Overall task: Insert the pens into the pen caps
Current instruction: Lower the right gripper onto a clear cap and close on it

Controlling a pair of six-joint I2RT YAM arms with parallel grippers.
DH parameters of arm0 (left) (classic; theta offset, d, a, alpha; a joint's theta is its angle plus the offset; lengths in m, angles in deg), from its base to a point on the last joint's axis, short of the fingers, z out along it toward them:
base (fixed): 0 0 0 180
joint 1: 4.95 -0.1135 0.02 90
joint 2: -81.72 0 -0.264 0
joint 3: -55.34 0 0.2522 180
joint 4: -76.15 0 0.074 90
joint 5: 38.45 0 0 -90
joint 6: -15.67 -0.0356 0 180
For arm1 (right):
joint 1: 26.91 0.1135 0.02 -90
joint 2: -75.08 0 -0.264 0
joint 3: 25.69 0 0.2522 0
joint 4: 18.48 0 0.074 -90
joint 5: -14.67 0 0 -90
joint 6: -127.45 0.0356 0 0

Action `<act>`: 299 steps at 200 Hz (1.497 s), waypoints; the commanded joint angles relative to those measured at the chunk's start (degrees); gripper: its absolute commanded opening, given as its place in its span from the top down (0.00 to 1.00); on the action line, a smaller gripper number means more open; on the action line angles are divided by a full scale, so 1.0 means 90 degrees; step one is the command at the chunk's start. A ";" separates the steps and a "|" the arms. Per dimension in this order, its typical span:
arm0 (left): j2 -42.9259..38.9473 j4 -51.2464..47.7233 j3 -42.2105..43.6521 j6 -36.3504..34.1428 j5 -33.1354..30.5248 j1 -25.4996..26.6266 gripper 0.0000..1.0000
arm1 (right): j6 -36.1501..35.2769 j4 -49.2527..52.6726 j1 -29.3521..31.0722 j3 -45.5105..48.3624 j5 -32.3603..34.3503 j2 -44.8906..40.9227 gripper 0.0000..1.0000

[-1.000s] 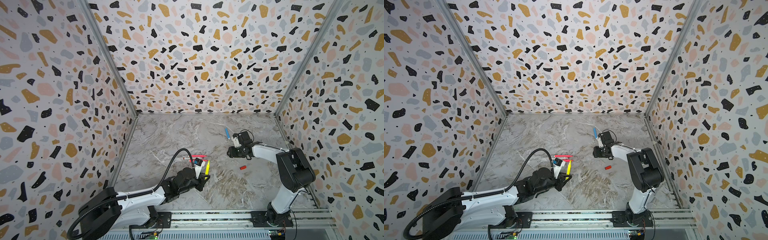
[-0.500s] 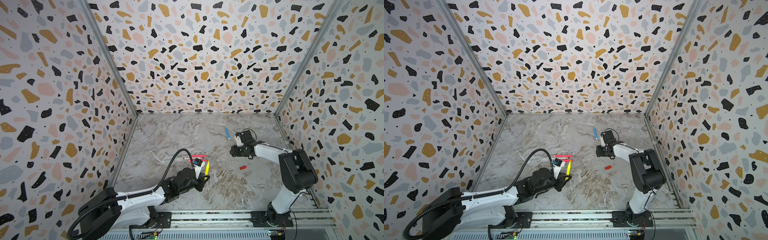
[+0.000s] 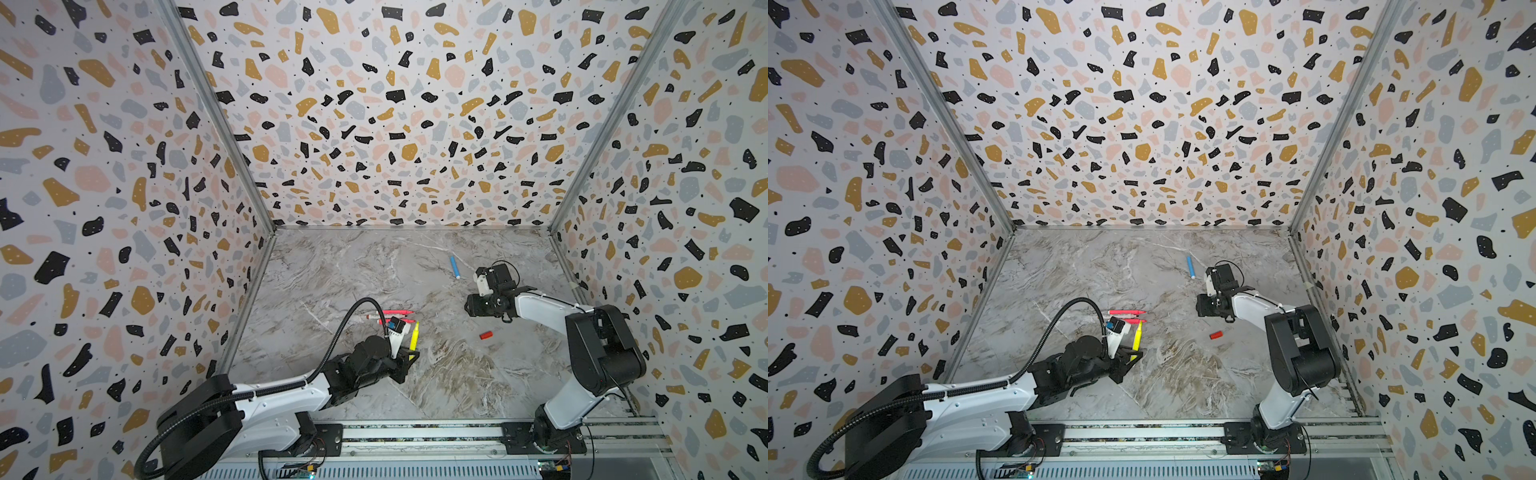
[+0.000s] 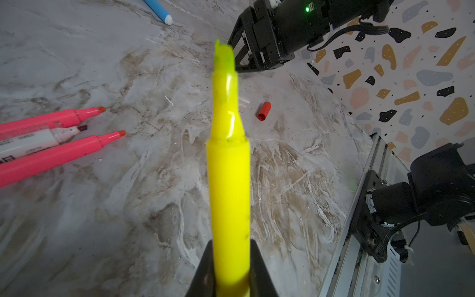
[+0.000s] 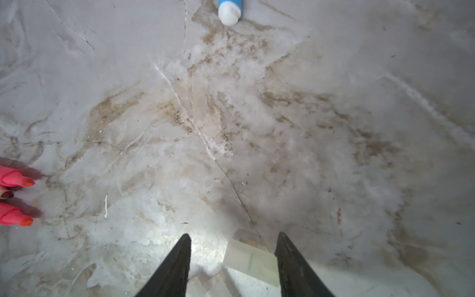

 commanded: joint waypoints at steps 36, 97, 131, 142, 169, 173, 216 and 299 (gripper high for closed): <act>-0.0021 0.0217 0.0073 -0.0028 -0.0060 -0.0031 1.00 | -0.0072 -0.0052 0.0016 0.0272 -0.0117 -0.0339 0.46; -0.0046 0.0256 0.0129 -0.0024 -0.0075 -0.0031 1.00 | 0.0036 -0.0083 0.0092 0.0454 -0.0263 -0.0560 0.48; -0.0041 0.0256 0.0124 -0.0027 -0.0070 -0.0027 1.00 | 0.0101 -0.0085 0.0104 0.0461 -0.0145 -0.0573 0.49; -0.0042 0.0256 0.0132 -0.0027 -0.0070 -0.0031 1.00 | 0.0103 -0.0068 0.0105 0.0413 -0.0020 -0.0544 0.49; -0.0050 0.0246 0.0128 -0.0027 -0.0079 -0.0032 1.00 | 0.0042 0.0038 0.0104 0.0243 0.0139 -0.0452 0.50; -0.0046 0.0247 0.0132 -0.0026 -0.0078 -0.0028 1.00 | 0.0029 0.0060 0.0104 0.0216 0.0144 -0.0451 0.50; -0.0046 0.0255 0.0143 -0.0035 -0.0089 -0.0031 1.00 | -0.0045 0.0213 0.0104 0.0027 0.0357 -0.0356 0.52; -0.0002 0.0265 0.0121 -0.0032 -0.0070 -0.0032 1.00 | -0.0199 0.0415 0.0210 -0.0059 0.0618 -0.0144 0.57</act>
